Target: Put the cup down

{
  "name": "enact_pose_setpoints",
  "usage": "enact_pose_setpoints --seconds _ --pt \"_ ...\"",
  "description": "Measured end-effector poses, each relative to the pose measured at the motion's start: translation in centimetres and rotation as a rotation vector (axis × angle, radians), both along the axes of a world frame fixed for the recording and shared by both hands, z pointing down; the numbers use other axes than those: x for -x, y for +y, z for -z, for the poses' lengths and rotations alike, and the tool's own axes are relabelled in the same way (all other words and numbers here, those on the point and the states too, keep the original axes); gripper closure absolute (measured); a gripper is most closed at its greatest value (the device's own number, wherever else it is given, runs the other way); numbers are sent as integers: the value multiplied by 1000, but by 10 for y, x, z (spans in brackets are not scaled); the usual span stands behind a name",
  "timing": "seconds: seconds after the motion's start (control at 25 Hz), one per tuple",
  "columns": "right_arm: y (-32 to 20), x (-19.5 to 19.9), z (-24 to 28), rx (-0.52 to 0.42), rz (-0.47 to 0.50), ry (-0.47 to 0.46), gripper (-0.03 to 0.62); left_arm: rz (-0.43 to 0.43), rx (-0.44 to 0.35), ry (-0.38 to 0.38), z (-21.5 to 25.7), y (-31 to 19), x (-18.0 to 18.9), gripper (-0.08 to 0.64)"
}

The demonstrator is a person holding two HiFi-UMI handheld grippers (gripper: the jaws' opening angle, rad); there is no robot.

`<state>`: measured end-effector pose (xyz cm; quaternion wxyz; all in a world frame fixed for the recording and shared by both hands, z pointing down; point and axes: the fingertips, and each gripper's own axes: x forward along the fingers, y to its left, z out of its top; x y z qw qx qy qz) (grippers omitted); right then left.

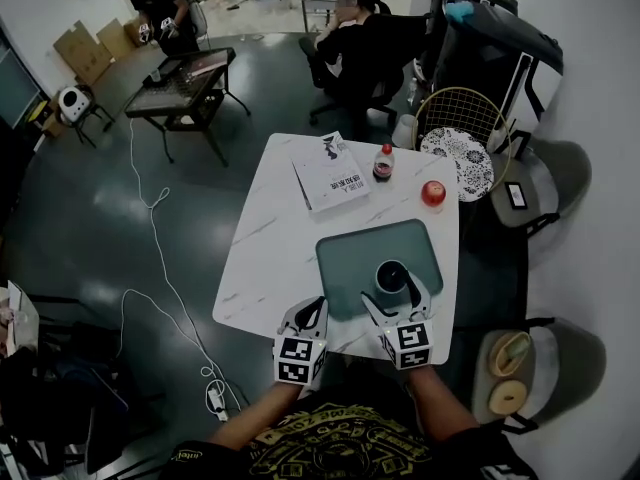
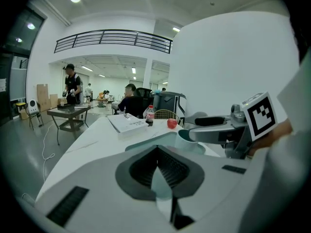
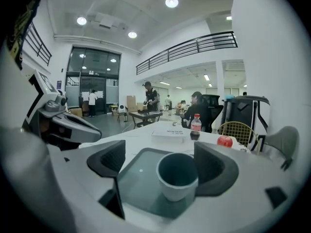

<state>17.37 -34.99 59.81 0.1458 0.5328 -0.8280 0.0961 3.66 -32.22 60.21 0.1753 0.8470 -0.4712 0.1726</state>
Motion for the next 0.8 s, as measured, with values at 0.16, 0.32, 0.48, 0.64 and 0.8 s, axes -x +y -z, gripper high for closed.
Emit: enact_pose_setpoints --seconds 0.16,0.32,0.48,0.64,0.8 --pt "21 9 12 -23 -22 2 158 -1 -13 16 8 16 12 551" --pt "43 17 17 -31 -31 8 158 -1 -25 33 14 30 21 551" --pt "66 24 21 -30 -26 9 160 7 -41 50 20 45 27 551" --pt "90 33 29 -35 -20 -5 160 10 -46 59 24 63 34 551" --pt "113 46 41 -50 -16 -17 205 7 -61 65 33 82 43 551"
